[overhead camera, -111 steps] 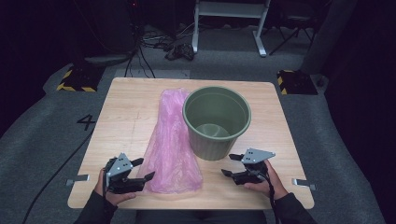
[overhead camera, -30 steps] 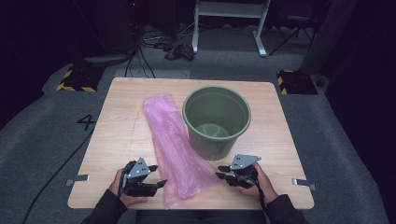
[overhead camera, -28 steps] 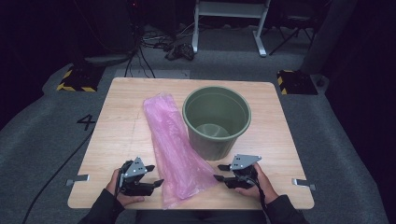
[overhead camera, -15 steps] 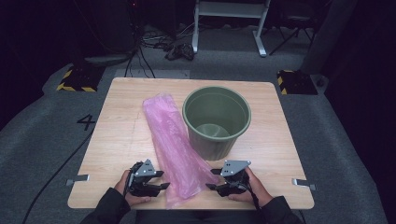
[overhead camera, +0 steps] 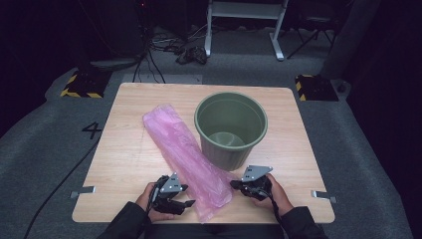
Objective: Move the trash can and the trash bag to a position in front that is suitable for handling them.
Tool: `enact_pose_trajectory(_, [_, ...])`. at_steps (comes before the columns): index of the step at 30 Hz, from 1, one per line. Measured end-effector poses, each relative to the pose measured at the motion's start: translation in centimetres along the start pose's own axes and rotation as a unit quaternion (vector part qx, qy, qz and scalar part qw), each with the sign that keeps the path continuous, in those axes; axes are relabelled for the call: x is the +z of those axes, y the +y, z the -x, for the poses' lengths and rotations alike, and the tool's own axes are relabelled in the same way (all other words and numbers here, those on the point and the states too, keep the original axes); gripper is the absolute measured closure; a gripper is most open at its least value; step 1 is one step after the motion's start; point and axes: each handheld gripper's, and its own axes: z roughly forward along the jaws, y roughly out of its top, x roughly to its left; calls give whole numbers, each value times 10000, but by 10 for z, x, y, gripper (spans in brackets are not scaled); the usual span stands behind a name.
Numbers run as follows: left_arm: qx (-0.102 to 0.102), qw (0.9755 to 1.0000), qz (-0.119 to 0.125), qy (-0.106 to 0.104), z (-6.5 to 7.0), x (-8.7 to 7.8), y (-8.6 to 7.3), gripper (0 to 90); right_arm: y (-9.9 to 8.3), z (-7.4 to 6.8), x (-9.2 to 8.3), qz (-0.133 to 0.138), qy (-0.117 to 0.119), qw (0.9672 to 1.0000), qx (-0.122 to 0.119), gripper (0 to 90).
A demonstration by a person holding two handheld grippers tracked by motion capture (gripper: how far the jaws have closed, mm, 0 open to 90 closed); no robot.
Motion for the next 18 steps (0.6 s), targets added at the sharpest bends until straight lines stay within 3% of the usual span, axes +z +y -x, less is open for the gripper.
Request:
enact_pose_trajectory(6, [-179, 9984, 429, 328, -20, -28, -3, 319, -9, 16, -12, -28, -163, 9997, 168, 900])
enact_pose_trajectory(8, [-138, 9975, 455, 520, -23, -32, -1, 242, -12, 22, -15, -30, -214, 9995, 239, 900])
enact_pose_trajectory(11, [-41, 9975, 432, 557, -26, -34, 2, 183, -18, 34, -19, -15, -245, 9986, 462, 900])
enact_pose_trajectory(14, [53, 9980, 372, 511, -29, -30, 7, 166, -19, 41, -21, -24, -288, 9982, 523, 894])
enact_pose_trajectory(16, [247, 9975, 259, 612, -31, -26, 14, 164, -18, 44, -20, -38, -309, 9981, 529, 887])
enact_pose_trajectory(18, [280, 9979, 250, 536, -34, -22, 20, 165, -18, 49, -20, -57, -352, 9979, 532, 886])
